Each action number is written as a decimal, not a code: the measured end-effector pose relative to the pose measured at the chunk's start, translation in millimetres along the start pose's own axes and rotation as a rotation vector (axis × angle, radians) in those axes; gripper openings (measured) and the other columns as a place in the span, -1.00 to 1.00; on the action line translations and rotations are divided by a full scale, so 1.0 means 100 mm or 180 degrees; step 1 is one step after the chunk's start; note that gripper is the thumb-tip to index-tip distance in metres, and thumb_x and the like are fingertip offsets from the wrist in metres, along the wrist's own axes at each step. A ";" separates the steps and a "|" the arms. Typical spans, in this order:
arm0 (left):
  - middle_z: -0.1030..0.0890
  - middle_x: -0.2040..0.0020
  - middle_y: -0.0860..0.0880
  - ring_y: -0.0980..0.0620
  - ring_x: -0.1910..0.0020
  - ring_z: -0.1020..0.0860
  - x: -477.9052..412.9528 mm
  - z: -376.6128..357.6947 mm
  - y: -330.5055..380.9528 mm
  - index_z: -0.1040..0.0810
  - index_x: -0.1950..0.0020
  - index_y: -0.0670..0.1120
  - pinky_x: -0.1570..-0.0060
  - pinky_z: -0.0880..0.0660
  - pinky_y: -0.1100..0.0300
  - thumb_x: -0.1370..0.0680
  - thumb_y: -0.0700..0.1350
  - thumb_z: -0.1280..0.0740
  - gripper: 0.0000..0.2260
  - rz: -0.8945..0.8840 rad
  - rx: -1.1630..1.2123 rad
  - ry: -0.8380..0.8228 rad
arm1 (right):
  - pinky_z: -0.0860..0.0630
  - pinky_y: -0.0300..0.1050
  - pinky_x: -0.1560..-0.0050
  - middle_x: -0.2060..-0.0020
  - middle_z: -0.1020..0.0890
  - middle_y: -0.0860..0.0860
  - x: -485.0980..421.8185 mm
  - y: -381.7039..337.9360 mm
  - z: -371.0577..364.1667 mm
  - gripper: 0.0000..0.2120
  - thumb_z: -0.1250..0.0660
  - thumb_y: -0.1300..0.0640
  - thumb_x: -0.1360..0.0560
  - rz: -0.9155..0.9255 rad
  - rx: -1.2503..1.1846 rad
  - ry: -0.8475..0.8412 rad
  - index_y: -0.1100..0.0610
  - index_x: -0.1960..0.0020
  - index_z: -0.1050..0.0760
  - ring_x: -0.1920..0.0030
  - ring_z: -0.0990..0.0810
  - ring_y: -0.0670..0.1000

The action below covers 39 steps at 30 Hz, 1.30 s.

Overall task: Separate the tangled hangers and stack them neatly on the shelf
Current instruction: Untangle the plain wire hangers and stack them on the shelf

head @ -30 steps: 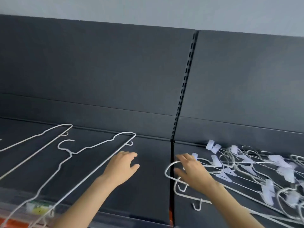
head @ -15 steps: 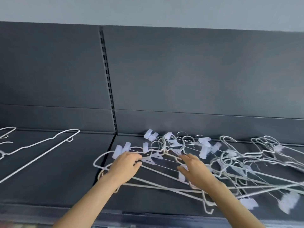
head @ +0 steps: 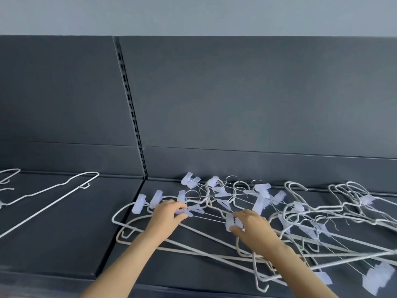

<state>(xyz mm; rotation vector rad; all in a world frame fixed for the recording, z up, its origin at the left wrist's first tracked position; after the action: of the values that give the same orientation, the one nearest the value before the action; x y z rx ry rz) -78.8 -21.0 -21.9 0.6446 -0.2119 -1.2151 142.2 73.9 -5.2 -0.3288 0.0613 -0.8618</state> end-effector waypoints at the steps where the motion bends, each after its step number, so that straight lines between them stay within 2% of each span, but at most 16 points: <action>1: -0.46 0.27 0.19 0.20 0.18 -0.43 -0.02 0.04 -0.01 -0.61 0.04 -0.06 0.13 -0.29 0.26 -0.49 -0.12 -0.34 -0.90 -0.0038 0.0079 0.0062 | -0.34 -0.02 -0.26 -0.22 -0.47 0.03 -0.03 -0.04 0.00 -0.56 -0.20 -0.07 -0.51 0.0005 -0.0012 0.0008 0.07 -0.33 -0.33 -0.26 -0.41 0.07; 4: -0.45 0.29 0.20 0.13 0.16 -0.42 -0.13 0.16 -0.06 -0.64 0.09 -0.06 0.11 -0.31 0.24 -0.47 -0.12 -0.37 -0.92 -0.0106 0.0097 0.0165 | -0.31 -0.04 -0.25 -0.21 -0.47 0.03 -0.15 -0.15 -0.03 -0.49 -0.24 -0.10 -0.48 0.0064 -0.0001 -0.0006 0.01 -0.38 -0.26 -0.26 -0.39 0.08; 7: -0.43 0.30 0.19 0.02 0.11 -0.43 -0.24 0.24 -0.04 -0.64 0.10 -0.11 0.00 -0.33 0.15 -0.47 -0.11 -0.38 -0.91 -0.0144 -0.0010 0.0276 | -0.34 -0.13 -0.10 0.03 -0.48 0.00 -0.24 -0.23 -0.05 -0.63 -0.24 0.00 -0.51 0.0104 -0.0364 0.0158 -0.03 -0.31 -0.38 -0.17 -0.44 0.07; 10: -0.47 0.31 0.19 0.02 0.12 -0.47 -0.31 0.24 -0.03 -0.64 0.16 -0.09 -0.01 -0.36 0.13 -0.45 -0.08 -0.40 -0.90 -0.0171 0.0102 0.0298 | -0.35 -0.19 0.03 0.06 -0.55 0.04 -0.28 -0.22 -0.04 -0.73 -0.25 0.07 -0.51 0.0077 -0.0768 0.0512 0.03 -0.20 -0.50 -0.10 -0.50 0.07; 13: -0.53 0.29 0.13 0.01 0.14 -0.51 -0.42 0.23 0.01 -0.63 0.17 -0.11 -0.02 -0.40 0.09 -0.45 -0.09 -0.40 -0.91 -0.0300 0.0161 0.0427 | -0.45 -0.06 0.03 0.12 -0.64 0.13 -0.34 -0.17 0.07 -0.81 -0.26 0.15 -0.51 0.0069 -0.0965 0.1076 0.19 -0.06 -0.57 0.04 -0.56 0.14; 15: -0.59 0.25 0.06 -0.02 0.16 -0.50 -0.49 0.26 0.08 -0.63 0.17 -0.11 0.01 -0.38 0.08 -0.46 -0.08 -0.39 -0.89 -0.0389 0.0102 0.0596 | -0.47 -0.01 0.09 0.18 -0.62 0.13 -0.42 -0.13 0.16 -0.84 -0.26 0.16 -0.51 -0.0014 -0.1048 0.1224 0.22 0.04 -0.56 0.12 -0.55 0.16; 17: -0.63 0.24 -0.01 -0.05 0.18 -0.50 -0.56 0.27 0.12 -0.62 0.18 -0.12 0.02 -0.38 0.06 -0.45 -0.04 -0.35 -0.84 -0.0417 0.0052 0.0671 | -0.46 -0.03 0.12 0.17 -0.59 0.10 -0.52 -0.10 0.22 -0.87 -0.30 0.13 -0.47 -0.0100 -0.1007 0.1133 0.16 0.03 -0.55 0.15 -0.56 0.15; 19: -0.65 0.22 -0.02 -0.07 0.16 -0.51 -0.59 0.27 0.13 -0.62 0.17 -0.12 -0.02 -0.39 0.03 -0.46 -0.06 -0.36 -0.86 -0.0454 -0.0036 0.0632 | -0.43 -0.03 0.19 0.19 -0.62 0.12 -0.61 -0.06 0.22 -0.89 -0.29 0.16 -0.46 -0.0104 -0.0680 0.1051 0.19 0.10 -0.54 0.16 -0.57 0.17; 21: -0.65 0.16 -0.03 -0.09 0.10 -0.53 -0.59 0.25 0.12 -0.63 0.13 -0.10 -0.04 -0.42 0.00 -0.43 -0.09 -0.40 -0.90 -0.0627 -0.0411 0.0737 | -0.34 -0.05 0.26 0.23 -0.64 0.14 -0.65 -0.01 0.23 -0.88 -0.25 0.20 -0.46 -0.0195 -0.0306 0.1169 0.22 0.15 -0.54 0.17 -0.56 0.20; 23: -0.61 0.08 -0.04 -0.07 0.03 -0.50 -0.54 0.22 0.08 -0.61 0.08 -0.08 -0.02 -0.45 0.04 -0.40 -0.11 -0.42 -0.87 -0.0840 -0.0738 0.0955 | -0.36 -0.05 0.20 0.24 -0.66 0.17 -0.69 0.06 0.27 -0.88 -0.27 0.23 -0.45 -0.0321 -0.0149 0.1410 0.24 0.14 -0.57 0.16 -0.58 0.24; 25: -0.56 0.12 -0.01 0.02 0.08 -0.43 -0.41 0.19 0.00 -0.57 0.13 -0.08 0.05 -0.47 0.15 -0.41 -0.15 -0.37 -0.93 -0.1216 -0.0938 0.1106 | -0.38 -0.04 0.15 0.26 -0.67 0.18 -0.73 0.12 0.32 -0.89 -0.29 0.22 -0.45 -0.0360 -0.0134 0.1516 0.24 0.14 -0.58 0.16 -0.59 0.25; 27: -0.55 0.24 0.05 0.06 0.21 -0.43 -0.27 0.12 -0.12 -0.55 0.25 -0.07 0.17 -0.52 0.15 -0.31 -0.25 -0.44 -0.87 -0.1425 -0.1213 0.0816 | -0.34 -0.05 0.16 0.29 -0.67 0.17 -0.77 0.16 0.38 -0.88 -0.30 0.19 -0.46 -0.0405 -0.0354 0.1484 0.22 0.14 -0.58 0.19 -0.59 0.26; 29: -0.59 0.26 0.10 0.09 0.24 -0.54 -0.20 0.05 -0.23 -0.59 0.27 -0.03 0.18 -0.57 0.20 -0.18 -0.25 -0.55 -0.76 -0.1151 -0.1489 0.0450 | -0.35 -0.06 0.17 0.34 -0.64 0.16 -0.81 0.17 0.45 -0.85 -0.28 0.15 -0.48 -0.0447 -0.0509 0.1335 0.20 0.14 -0.57 0.22 -0.58 0.26; 33: -0.68 0.10 -0.01 0.01 0.12 -0.66 -0.30 0.08 -0.37 -0.65 0.03 -0.07 0.21 -0.61 0.15 -0.19 -0.06 -0.60 -0.62 -0.0304 -0.1626 0.0372 | -0.31 -0.11 0.19 0.39 -0.51 0.04 -0.87 0.16 0.57 -0.84 -0.28 0.08 -0.49 -0.0538 -0.0694 0.1190 0.16 0.14 -0.54 0.26 -0.50 0.18; 36: -0.63 -0.02 -0.11 -0.14 0.01 -0.61 -0.37 0.07 -0.41 -0.64 -0.03 -0.07 0.00 -0.56 -0.01 -0.35 -0.09 -0.50 -0.73 -0.0071 -0.1317 0.0225 | -0.31 -0.09 0.16 0.41 -0.50 0.03 -0.86 0.21 0.56 -0.80 -0.27 0.00 -0.50 -0.0761 -0.0789 0.1305 0.15 0.13 -0.48 0.27 -0.46 0.15; 39: -0.55 0.00 -0.06 -0.11 -0.05 -0.49 -0.41 0.02 -0.29 -0.63 -0.02 -0.03 -0.12 -0.39 0.03 -0.48 -0.05 -0.35 -0.84 -0.0079 -0.1060 0.0143 | -0.33 -0.06 0.15 0.36 -0.53 0.07 -0.81 0.24 0.48 -0.77 -0.27 0.02 -0.50 -0.0830 -0.0822 0.1417 0.20 0.11 -0.47 0.22 -0.52 0.20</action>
<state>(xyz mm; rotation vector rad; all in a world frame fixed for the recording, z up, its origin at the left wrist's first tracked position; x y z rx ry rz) -117.7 10.5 -29.2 0.3844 0.0371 -1.2239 115.6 161.7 26.4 -0.3863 0.5566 -1.1779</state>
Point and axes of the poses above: each hand's wrist, its own x-axis away from the middle knuckle, its own z-axis out of the back of the hand, y = z × x, the point moved 1 cm from there along -x, towards the middle knuckle
